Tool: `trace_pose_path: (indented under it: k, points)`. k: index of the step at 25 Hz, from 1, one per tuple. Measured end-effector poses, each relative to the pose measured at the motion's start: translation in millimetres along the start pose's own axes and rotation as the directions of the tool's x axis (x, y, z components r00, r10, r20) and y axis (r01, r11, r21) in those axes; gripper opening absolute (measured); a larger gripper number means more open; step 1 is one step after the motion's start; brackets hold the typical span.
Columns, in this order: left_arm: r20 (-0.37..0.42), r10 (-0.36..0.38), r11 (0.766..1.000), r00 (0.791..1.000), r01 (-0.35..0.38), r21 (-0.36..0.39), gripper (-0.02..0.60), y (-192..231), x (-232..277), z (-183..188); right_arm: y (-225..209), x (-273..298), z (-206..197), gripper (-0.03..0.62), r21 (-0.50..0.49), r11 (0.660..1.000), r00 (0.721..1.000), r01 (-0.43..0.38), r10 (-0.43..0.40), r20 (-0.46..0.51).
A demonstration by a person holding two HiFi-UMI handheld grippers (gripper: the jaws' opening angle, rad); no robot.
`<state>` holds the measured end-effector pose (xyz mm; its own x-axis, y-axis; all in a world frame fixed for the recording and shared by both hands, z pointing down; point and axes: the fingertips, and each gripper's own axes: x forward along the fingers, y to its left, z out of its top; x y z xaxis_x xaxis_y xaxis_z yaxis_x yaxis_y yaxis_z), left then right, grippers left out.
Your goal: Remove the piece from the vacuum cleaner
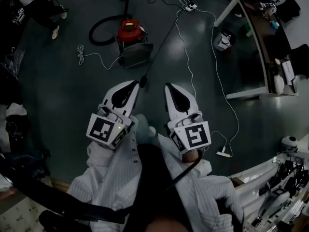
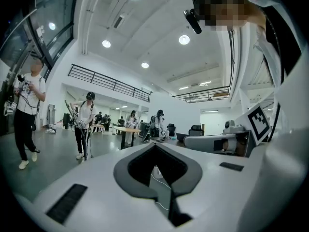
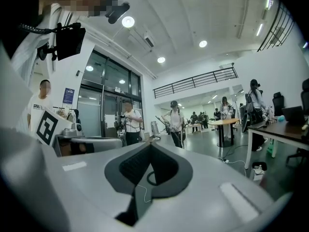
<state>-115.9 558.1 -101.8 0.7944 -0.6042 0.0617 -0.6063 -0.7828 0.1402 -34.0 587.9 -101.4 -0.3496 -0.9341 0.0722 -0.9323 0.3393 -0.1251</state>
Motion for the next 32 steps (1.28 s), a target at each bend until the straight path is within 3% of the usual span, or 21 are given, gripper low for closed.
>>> trace_pose_path:
  k: [6, 12, 18, 21, 26, 29, 32]
  points:
    - [-0.028, 0.058, 0.998, 0.998, -0.059, -0.024, 0.002, 55.7, 41.0, -12.7, -29.8, 58.0, -14.9, -0.002, 0.003, 0.999, 0.998, -0.036, 0.036, -0.055]
    - [-0.041, 0.053, 0.999, 0.998, -0.052, 0.007, 0.002, 141.7, 124.8, -10.9, -82.2, 167.8, -14.6, -0.002, -0.014, 0.998, 0.996, -0.065, 0.064, -0.066]
    - [-0.102, 0.041, 0.999, 0.994, -0.038, 0.033, 0.002, 219.1, 192.3, -7.7, -123.4, 272.1, -6.2, -0.002, -0.02, 0.992, 0.989, -0.126, 0.124, -0.079]
    - [-0.142, 0.08, 0.997, 0.987, -0.076, 0.03, 0.002, 254.4, 217.4, -14.5, -143.4, 315.7, -17.5, -0.002, -0.009, 0.984, 0.977, -0.18, 0.178, -0.118]
    - [-0.213, 0.196, 0.98, 0.957, -0.199, 0.008, 0.002, 312.8, 264.8, -39.8, -180.1, 381.5, -59.6, -0.002, -0.053, 0.944, 0.918, -0.326, 0.303, -0.255]
    - [-0.284, 0.253, 0.965, 0.925, -0.261, 0.008, 0.002, 346.9, 295.5, -70.5, -200.6, 415.4, -103.6, -0.002, -0.064, 0.899, 0.847, -0.434, 0.382, -0.37]
    - [-0.377, 0.274, 0.96, 0.885, -0.276, 0.048, 0.002, 382.8, 327.6, -120.4, -220.7, 445.5, -157.5, -0.002, -0.079, 0.849, 0.772, -0.522, 0.432, -0.466]
